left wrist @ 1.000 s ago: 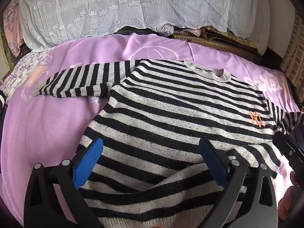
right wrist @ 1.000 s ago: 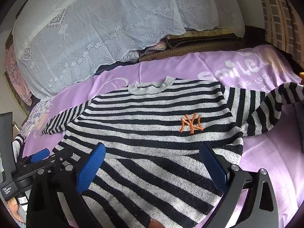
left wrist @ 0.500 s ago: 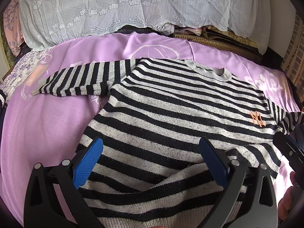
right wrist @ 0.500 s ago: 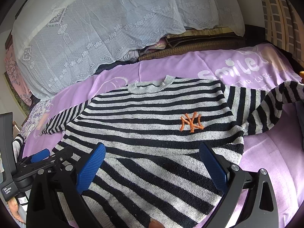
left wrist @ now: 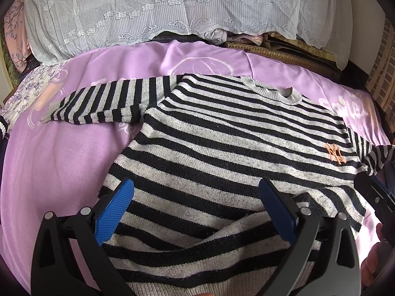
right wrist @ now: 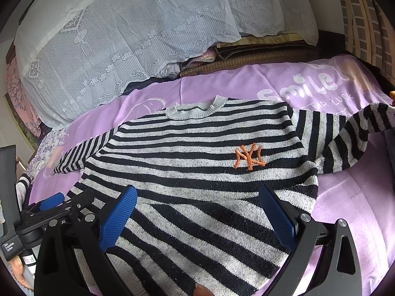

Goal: Fold small clothes

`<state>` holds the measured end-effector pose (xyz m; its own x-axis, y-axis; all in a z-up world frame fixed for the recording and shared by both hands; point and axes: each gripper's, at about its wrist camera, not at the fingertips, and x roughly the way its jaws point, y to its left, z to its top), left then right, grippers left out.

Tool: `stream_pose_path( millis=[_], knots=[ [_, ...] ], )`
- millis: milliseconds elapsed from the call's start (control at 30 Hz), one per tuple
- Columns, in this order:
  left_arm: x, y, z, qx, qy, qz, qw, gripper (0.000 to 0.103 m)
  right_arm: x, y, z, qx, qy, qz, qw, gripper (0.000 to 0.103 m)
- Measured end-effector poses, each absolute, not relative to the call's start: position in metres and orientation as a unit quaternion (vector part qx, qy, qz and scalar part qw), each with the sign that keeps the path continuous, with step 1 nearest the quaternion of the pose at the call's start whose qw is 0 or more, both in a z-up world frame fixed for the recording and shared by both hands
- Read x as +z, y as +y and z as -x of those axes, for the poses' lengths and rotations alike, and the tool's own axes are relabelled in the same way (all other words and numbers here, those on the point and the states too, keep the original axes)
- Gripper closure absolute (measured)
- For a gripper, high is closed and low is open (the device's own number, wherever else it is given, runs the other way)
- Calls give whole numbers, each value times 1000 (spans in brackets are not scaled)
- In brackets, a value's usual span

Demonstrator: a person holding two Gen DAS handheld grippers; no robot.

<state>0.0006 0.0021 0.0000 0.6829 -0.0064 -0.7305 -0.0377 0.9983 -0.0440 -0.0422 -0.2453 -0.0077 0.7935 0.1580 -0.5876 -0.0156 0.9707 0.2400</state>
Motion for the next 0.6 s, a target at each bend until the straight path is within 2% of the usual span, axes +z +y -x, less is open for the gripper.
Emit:
stream_pose_path(
  millis=[200, 400, 600],
  knots=[
    [-3, 24, 2, -1, 406, 59, 912, 5, -16, -244, 48, 46, 326, -122, 936, 4],
    [-15, 56, 25, -13, 422, 97, 901, 5, -15, -273, 73, 66, 331, -184, 923, 4],
    [-33, 74, 36, -36, 444, 124, 887, 5, -52, -310, 101, 56, 382, -257, 886, 4]
  ],
)
